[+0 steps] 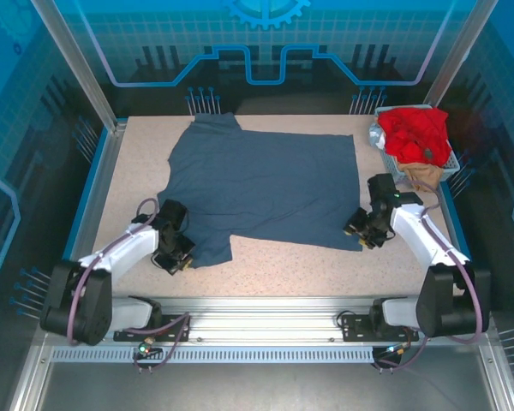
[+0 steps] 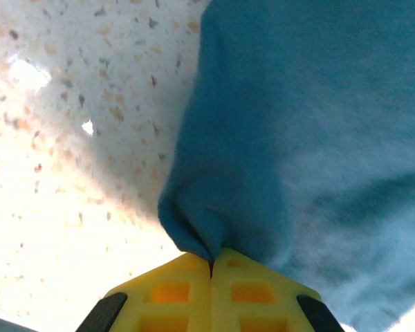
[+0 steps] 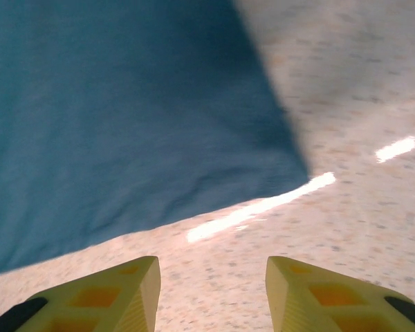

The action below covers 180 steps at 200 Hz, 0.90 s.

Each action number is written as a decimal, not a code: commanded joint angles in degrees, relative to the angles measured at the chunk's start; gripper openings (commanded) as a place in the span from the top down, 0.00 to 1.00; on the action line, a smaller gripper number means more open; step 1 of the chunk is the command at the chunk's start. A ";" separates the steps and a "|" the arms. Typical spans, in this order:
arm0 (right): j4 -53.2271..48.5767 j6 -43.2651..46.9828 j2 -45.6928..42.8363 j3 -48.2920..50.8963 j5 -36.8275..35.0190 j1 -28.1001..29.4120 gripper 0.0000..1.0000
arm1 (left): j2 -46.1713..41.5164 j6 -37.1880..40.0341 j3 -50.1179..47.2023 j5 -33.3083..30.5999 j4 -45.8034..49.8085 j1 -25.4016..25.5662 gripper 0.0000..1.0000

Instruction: Fold and stack the t-shirts

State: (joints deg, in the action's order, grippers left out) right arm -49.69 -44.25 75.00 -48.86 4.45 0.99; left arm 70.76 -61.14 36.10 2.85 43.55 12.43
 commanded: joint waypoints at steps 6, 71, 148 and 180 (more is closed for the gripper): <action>-0.58 -2.89 3.53 1.35 -0.90 -2.71 0.55 | -7.63 -4.09 -0.35 -0.04 7.13 3.04 1.00; 5.01 -0.92 11.09 2.42 -1.07 -6.48 0.59 | -14.02 -5.72 -0.06 0.50 13.69 6.82 1.00; 9.08 0.75 17.33 1.23 -0.80 -7.48 0.86 | -16.80 -7.69 -0.06 2.36 15.47 9.11 1.00; 5.96 1.64 12.42 1.35 -3.88 -7.24 1.00 | -19.96 -10.95 0.67 3.04 18.70 13.87 1.00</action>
State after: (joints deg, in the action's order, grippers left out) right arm -44.95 -43.40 90.11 -47.99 3.18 -6.07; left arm 53.23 -68.64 36.10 3.97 56.97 22.61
